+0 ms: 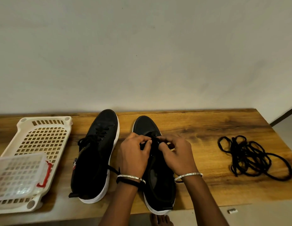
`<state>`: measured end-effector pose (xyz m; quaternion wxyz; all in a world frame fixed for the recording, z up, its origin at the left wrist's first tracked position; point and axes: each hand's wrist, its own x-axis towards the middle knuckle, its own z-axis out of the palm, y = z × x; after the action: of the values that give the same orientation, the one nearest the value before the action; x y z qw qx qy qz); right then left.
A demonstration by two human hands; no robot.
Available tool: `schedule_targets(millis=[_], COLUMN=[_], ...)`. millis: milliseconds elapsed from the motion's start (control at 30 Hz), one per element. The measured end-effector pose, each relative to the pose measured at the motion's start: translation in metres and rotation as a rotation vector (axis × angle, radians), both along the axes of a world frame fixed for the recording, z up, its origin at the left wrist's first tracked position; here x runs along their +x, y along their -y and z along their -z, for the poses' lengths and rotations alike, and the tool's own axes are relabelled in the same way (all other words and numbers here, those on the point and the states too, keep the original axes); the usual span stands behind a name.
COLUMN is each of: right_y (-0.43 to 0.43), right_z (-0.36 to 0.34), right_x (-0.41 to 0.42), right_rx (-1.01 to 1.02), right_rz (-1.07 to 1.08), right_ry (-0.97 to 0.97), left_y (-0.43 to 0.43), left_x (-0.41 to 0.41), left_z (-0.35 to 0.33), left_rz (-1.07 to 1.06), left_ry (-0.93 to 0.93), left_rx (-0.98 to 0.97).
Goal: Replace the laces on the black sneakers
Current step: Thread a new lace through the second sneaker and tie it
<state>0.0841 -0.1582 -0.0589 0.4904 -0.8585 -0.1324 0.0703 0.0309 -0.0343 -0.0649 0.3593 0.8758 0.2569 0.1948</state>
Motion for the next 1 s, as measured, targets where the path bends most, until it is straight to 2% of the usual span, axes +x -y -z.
schedule_targets(millis=[233, 433, 533, 833, 933, 1000], right_y=[0.002, 0.002, 0.001, -0.003, -0.007, -0.010], right_z=[0.001, 0.000, 0.000, 0.019, 0.022, 0.024], right_x=[0.001, 0.000, 0.000, 0.007, 0.008, 0.009], right_rx=[0.113, 0.126, 0.165, 0.350, 0.329, 0.247], right_rz=[0.018, 0.019, 0.011, 0.076, 0.081, 0.062], right_ry=[-0.113, -0.119, -0.104, -0.261, -0.223, -0.114], left_y=[0.002, 0.003, 0.003, 0.000, -0.001, -0.003], left_x=[0.005, 0.006, 0.007, 0.007, 0.007, 0.007], left_z=[0.005, 0.006, 0.006, 0.007, 0.010, 0.011], left_rz=[0.046, 0.084, 0.054, 0.043, 0.046, 0.055], left_ry=[-0.029, -0.059, -0.041, -0.012, -0.004, 0.022], left_rx=[0.087, 0.143, 0.127, 0.074, 0.087, 0.115])
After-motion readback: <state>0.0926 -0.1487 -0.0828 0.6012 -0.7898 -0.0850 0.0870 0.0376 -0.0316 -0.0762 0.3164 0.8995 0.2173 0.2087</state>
